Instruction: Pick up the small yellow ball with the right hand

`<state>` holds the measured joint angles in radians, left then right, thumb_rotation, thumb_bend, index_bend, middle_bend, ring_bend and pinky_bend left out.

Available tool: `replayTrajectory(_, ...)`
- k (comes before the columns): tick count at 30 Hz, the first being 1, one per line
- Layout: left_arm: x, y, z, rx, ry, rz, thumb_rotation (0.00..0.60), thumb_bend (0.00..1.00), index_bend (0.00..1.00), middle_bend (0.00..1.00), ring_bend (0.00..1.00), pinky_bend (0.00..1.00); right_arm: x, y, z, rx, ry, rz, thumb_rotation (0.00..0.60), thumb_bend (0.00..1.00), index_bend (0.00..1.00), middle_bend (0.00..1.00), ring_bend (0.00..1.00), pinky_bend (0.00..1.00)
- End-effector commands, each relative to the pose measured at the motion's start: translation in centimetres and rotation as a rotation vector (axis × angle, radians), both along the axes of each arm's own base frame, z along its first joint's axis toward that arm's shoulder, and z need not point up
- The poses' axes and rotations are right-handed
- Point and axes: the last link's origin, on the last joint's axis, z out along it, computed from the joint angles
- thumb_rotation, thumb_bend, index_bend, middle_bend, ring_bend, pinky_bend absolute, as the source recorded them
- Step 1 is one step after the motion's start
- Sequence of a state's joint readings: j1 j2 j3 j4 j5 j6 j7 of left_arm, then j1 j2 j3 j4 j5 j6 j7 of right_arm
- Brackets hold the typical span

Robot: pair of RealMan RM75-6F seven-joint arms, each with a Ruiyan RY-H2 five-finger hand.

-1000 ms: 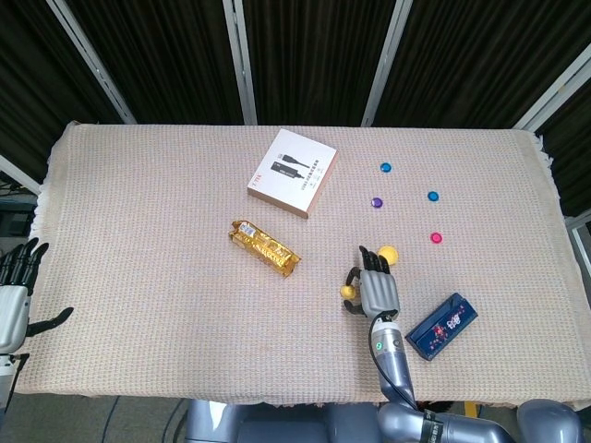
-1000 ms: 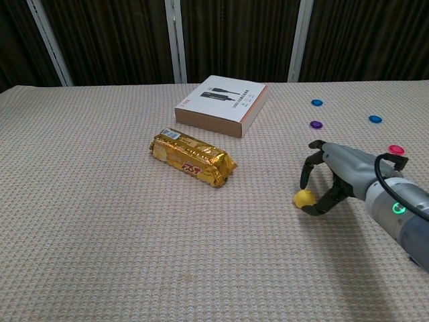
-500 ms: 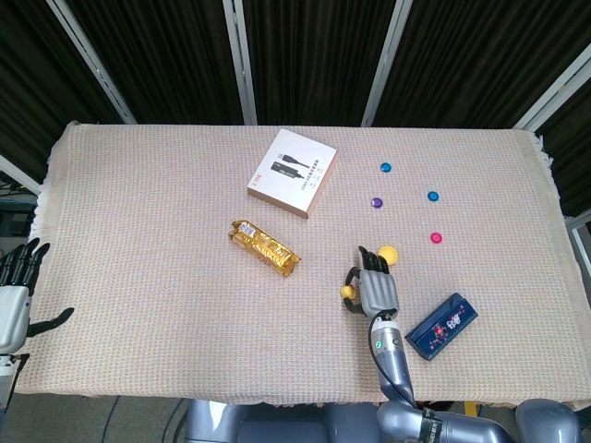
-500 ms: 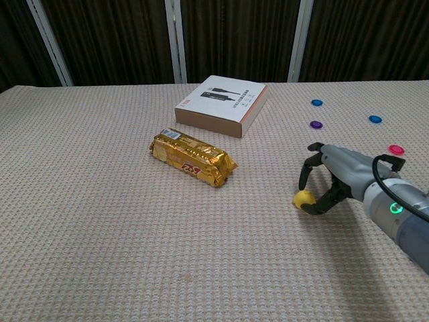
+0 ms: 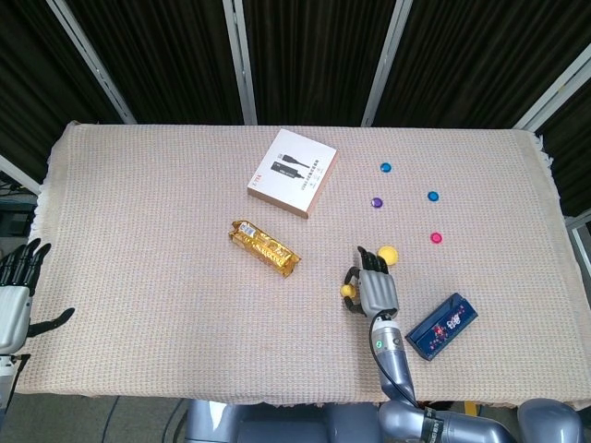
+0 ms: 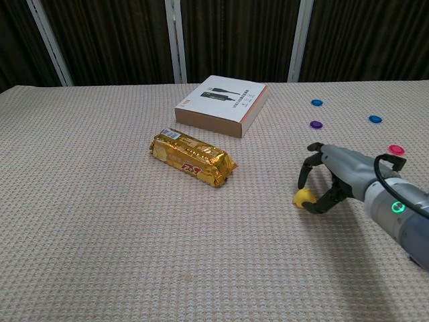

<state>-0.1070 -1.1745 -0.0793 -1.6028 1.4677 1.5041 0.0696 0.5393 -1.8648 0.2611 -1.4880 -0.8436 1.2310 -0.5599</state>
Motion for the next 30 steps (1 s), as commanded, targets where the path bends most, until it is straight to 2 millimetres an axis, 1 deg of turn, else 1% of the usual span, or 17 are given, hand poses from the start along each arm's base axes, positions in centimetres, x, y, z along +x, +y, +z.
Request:
replayTrajectory(1, 0.0, 0.0, 0.0, -0.001, 0.000, 0.001, 0.600, 0.02, 0.00, 0.00, 0.00, 0.09, 0.0, -0.1, 0.2, -0.005, -0.002, 0.000, 0.600, 0.30, 0.48, 0.00, 0.00, 0.00)
replayTrajectory(9, 0.0, 0.0, 0.0, 0.001, 0.001, 0.003, 0.600, 0.02, 0.00, 0.00, 0.00, 0.09, -0.1, -0.6, 1.2, -0.035, -0.008, 0.004, 0.600, 0.30, 0.48, 0.00, 0.00, 0.00)
replayTrajectory(13, 0.0, -0.1, 0.0, 0.004, 0.004, 0.002, 0.600, 0.02, 0.00, 0.00, 0.00, 0.09, -0.2, -1.1, 1.9, -0.051, 0.000, 0.009, 0.600, 0.30, 0.48, 0.00, 0.00, 0.00)
replayTrajectory(20, 0.1, -0.1, 0.0, 0.002, 0.006, -0.003, 0.600, 0.02, 0.00, 0.00, 0.00, 0.09, -0.8, -2.9, 3.1, -0.082, 0.024, 0.004, 0.600, 0.30, 0.48, 0.00, 0.00, 0.00)
replayTrajectory(24, 0.1, -0.2, 0.0, 0.001, 0.012, -0.008, 0.600, 0.02, 0.00, 0.00, 0.00, 0.09, -1.2, -4.2, 4.0, -0.101, 0.045, 0.010, 0.600, 0.30, 0.48, 0.00, 0.00, 0.00)
replayTrajectory(30, 0.1, -0.2, 0.0, -0.002, 0.012, -0.009, 0.600, 0.02, 0.00, 0.00, 0.00, 0.09, -2.2, -5.1, 4.8, -0.118, 0.057, -0.001, 0.600, 0.30, 0.48, 0.00, 0.00, 0.00)
